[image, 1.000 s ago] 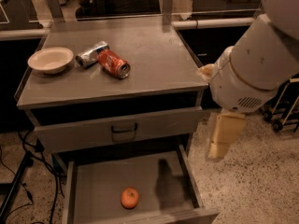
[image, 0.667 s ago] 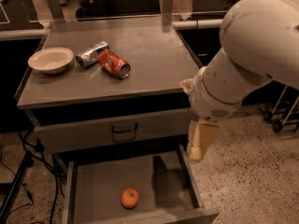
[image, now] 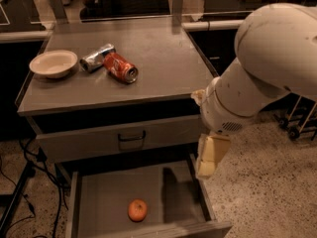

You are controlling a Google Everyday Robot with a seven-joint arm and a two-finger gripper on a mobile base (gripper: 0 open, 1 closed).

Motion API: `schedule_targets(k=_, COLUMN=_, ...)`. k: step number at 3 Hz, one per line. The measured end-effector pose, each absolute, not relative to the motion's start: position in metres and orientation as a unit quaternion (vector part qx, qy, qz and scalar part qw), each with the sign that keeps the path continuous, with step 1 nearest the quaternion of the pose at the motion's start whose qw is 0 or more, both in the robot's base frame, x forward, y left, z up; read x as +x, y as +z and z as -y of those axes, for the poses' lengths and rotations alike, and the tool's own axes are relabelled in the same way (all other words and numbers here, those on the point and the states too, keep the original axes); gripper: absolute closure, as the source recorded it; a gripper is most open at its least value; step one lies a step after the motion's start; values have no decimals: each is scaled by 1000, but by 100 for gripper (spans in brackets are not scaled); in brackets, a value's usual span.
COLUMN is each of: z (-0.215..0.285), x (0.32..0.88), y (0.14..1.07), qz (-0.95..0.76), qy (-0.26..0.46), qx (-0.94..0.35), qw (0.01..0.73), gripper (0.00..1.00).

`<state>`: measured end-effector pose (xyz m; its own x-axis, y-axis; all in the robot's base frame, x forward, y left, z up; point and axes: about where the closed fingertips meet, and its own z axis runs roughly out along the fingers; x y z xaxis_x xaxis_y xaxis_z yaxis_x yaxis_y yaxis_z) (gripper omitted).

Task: Pick orange from middle drawer and place on counter

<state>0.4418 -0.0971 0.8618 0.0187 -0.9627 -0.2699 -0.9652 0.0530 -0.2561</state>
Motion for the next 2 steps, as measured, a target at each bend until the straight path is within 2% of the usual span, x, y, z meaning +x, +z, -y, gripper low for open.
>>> schedule_targets(k=1, z=80, x=436, y=840, qz=-706, qy=18, qx=-682, qw=190, gripper=0)
schedule_targets(k=2, z=52, x=453, y=799, qz=-705, qy=17, qx=-683, qw=191, gripper=0)
